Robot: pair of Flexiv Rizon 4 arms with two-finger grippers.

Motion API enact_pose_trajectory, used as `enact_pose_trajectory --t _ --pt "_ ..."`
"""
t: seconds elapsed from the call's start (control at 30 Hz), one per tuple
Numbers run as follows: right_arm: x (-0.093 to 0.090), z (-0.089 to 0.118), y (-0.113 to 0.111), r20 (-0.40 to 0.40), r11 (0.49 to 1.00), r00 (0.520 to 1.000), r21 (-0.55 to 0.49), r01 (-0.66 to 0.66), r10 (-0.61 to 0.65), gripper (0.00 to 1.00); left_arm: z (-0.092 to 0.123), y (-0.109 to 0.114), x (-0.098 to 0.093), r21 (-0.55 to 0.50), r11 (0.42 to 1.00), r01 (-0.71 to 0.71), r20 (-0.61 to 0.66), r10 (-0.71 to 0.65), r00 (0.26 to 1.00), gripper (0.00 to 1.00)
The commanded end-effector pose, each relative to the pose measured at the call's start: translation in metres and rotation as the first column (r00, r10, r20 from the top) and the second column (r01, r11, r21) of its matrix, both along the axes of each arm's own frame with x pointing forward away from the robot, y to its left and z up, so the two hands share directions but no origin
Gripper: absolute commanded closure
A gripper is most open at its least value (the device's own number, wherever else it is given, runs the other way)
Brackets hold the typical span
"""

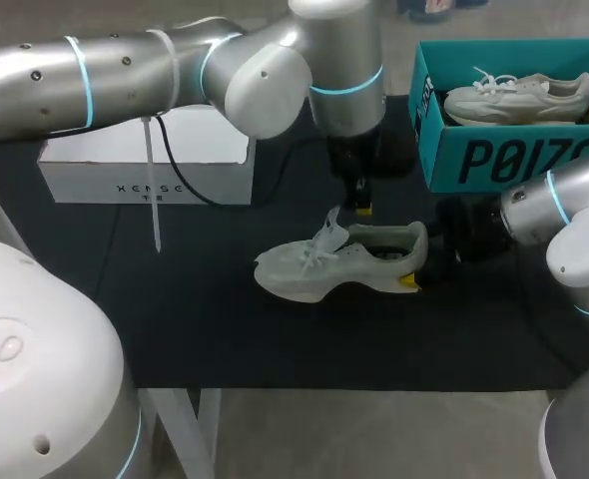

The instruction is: Take the shoe out of the shoebox, open the shoe tongue, remove and reinsert the insole, then place the shoe into the shoebox

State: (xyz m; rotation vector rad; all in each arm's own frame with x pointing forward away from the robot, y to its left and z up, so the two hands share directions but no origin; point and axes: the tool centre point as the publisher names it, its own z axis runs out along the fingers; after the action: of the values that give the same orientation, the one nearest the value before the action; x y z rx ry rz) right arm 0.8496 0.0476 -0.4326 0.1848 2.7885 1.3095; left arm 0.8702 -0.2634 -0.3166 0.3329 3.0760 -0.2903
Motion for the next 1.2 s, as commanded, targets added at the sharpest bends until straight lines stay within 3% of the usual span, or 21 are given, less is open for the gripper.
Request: enact_pose_trajectory --t 0.03,0.3,0.9,1.2 --pt "0.003 -0.005 0.002 0.0 1.0 1.0 -0.005 0.002 -0.002 1.0 -0.002 -0.001 -0.004 -0.001 1.0 -0.024 0.014 0.024 1.0 1.0" --pt "0.003 -0.005 0.002 0.0 1.0 1.0 -0.005 0.002 -0.002 1.0 -0.014 -0.019 -0.032 -0.017 0.999 -0.05 0.069 0.051 0.996 1.0" --pt "0.003 -0.005 0.002 0.0 1.0 1.0 -0.005 0.002 -0.002 1.0 -0.062 -0.033 -0.024 0.012 1.0 -0.002 0.002 0.002 1.0 1.0" --pt "0.003 -0.005 0.002 0.0 1.0 1.0 -0.005 0.002 -0.002 1.0 -0.081 -0.022 -0.035 0.029 0.999 -0.014 -0.026 0.015 1.0 1.0"
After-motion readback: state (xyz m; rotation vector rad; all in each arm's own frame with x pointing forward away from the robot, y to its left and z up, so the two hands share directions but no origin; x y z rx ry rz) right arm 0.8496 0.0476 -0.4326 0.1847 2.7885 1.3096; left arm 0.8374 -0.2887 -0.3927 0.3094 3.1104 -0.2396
